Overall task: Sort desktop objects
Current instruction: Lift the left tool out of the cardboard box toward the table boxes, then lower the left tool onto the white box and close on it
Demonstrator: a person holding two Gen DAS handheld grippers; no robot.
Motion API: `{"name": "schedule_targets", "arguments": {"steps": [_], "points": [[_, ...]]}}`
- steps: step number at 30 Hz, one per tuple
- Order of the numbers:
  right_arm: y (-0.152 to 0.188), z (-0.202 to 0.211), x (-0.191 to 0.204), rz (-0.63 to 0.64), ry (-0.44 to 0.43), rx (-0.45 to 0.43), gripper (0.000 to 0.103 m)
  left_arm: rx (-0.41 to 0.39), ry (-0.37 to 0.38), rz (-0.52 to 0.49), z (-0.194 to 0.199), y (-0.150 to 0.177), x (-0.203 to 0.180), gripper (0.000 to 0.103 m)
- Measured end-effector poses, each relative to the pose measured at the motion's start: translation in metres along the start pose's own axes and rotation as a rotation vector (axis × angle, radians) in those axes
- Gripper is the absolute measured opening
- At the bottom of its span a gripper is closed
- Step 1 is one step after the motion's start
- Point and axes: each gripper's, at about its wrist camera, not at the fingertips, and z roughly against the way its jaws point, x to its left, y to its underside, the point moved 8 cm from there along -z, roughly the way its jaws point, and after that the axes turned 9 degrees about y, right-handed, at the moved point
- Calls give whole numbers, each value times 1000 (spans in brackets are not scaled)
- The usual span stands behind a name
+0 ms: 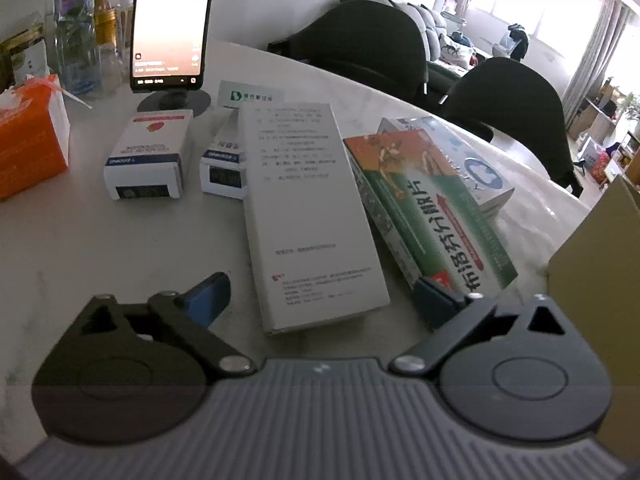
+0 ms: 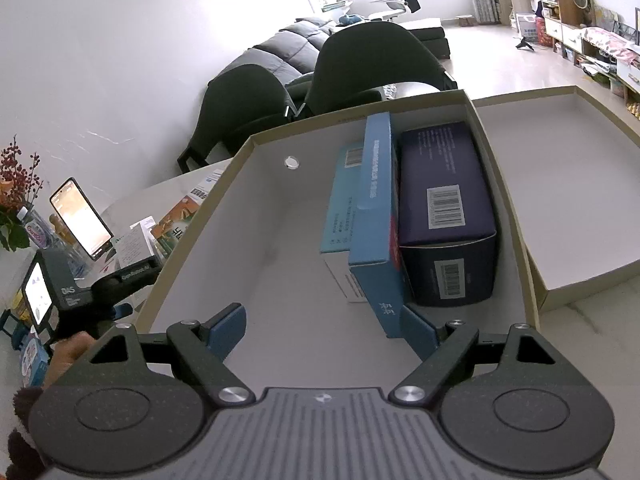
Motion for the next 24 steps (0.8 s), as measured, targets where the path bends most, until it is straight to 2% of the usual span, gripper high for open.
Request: {"name": "schedule_targets", "arguments": {"steps": [2, 6, 11, 24], "points": [[0, 1, 0, 0, 0, 0, 86, 4, 2, 0, -2, 1, 0, 90], [-1, 1, -1, 1, 2, -1, 86, -1, -4, -12, -2, 2, 0, 88], [-1, 2, 0, 2, 5, -2, 86, -10, -9, -20, 0, 2, 2, 71], [-1, 9, 5, 13, 2, -18, 86, -48, 21, -5, 16, -6, 6, 68]]}}
